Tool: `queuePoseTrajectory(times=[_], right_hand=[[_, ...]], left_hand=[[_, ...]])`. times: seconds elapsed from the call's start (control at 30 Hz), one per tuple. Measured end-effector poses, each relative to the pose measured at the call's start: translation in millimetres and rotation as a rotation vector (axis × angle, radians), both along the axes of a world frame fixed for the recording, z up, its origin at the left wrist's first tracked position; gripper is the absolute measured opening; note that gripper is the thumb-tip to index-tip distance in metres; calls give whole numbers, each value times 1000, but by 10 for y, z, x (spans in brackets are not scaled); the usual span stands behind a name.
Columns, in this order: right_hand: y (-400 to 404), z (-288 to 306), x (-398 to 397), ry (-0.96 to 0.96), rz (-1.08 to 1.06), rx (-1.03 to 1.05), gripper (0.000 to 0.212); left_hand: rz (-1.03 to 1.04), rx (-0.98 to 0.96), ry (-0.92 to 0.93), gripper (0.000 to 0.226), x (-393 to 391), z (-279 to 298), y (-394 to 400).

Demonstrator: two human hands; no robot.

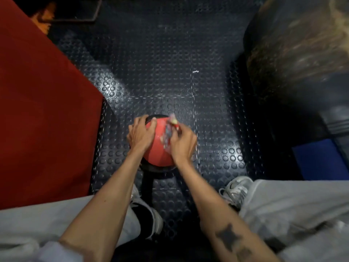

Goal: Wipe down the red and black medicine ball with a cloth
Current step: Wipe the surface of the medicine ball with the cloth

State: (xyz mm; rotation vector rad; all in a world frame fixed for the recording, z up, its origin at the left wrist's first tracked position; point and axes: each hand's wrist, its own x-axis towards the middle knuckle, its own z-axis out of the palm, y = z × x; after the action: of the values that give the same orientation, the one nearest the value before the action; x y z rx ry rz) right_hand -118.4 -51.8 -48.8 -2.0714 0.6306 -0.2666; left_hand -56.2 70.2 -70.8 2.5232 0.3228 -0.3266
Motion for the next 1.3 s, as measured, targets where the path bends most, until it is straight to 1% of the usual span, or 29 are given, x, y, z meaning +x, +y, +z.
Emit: queuePoseTrajectory(times=[0.07,0.1,0.2,0.27,0.3,0.43,0.47,0.53,0.6,0.63,0.67,0.7,0.77,0.8,0.87,0.93,1.0,1.07,1.1,1.17,1.2,1.23,1.3], right_hand=[[-105,-37,357,110,-29,10,19],[-108,-36,427,126,-18,14,21],[128,-26,149,21,80,-22,21],[178,-23,-64,-36,153,-18,18],[136,-34,-36,-26,158,-26,17],[-159,-122,434,166,32,-56,19],[-144,-97,406,162,30,-73,19],[-35,41,181,51,75,-53,17],[52,73,-70,-35,149,49,19],[67,32,-99,-40,171,16,19],[60,-8,-38,-16,178,-46,21],[29,-47,98,29,137,-74,20],[-24,-50,361,136,65,-58,19],[-29,-25,412,155,60,-62,18],[37,19,313,103,91,-61,17],[142,22,14,6,144,-51,17],[223,26,-304,-45,198,-58,17],[164,20,-288,-45,184,-39,15],[112,31,-152,-6,155,-25,14],[-48,36,217,125,83,-27,21],[-75,43,300,160,73,-44,22],[-32,75,270,147,92,-52,19],[173,137,-22,38,206,-90,12]], left_hand=[[37,-24,-12,56,-80,-34,21],[68,-36,-18,56,-100,-44,21],[132,-66,-12,55,-46,-64,110],[106,-82,-12,53,-43,-89,208],[81,-88,-14,53,-62,-97,224],[59,-60,-13,54,-95,-47,64],[58,-47,-7,55,-84,-32,29],[59,-39,-8,55,-27,-34,45],[51,-52,-7,56,-9,-91,138],[42,-65,-11,56,-8,-119,178],[43,-78,-11,57,-25,-136,197],[45,-84,-12,57,-36,-137,198],[62,-78,-2,59,-51,-121,142],[81,-69,4,59,-66,-114,120],[116,-74,7,57,-67,-104,122],[125,-84,5,57,-76,-102,174],[105,-90,2,57,-115,-91,219],[74,-103,-10,61,-239,-59,194],[57,-104,-31,61,-314,-45,163],[42,-90,-54,55,-429,-24,75],[44,-73,-56,52,-455,-16,45],[46,-56,-55,52,-461,-12,37],[22,-56,-59,54,-420,-35,83]])
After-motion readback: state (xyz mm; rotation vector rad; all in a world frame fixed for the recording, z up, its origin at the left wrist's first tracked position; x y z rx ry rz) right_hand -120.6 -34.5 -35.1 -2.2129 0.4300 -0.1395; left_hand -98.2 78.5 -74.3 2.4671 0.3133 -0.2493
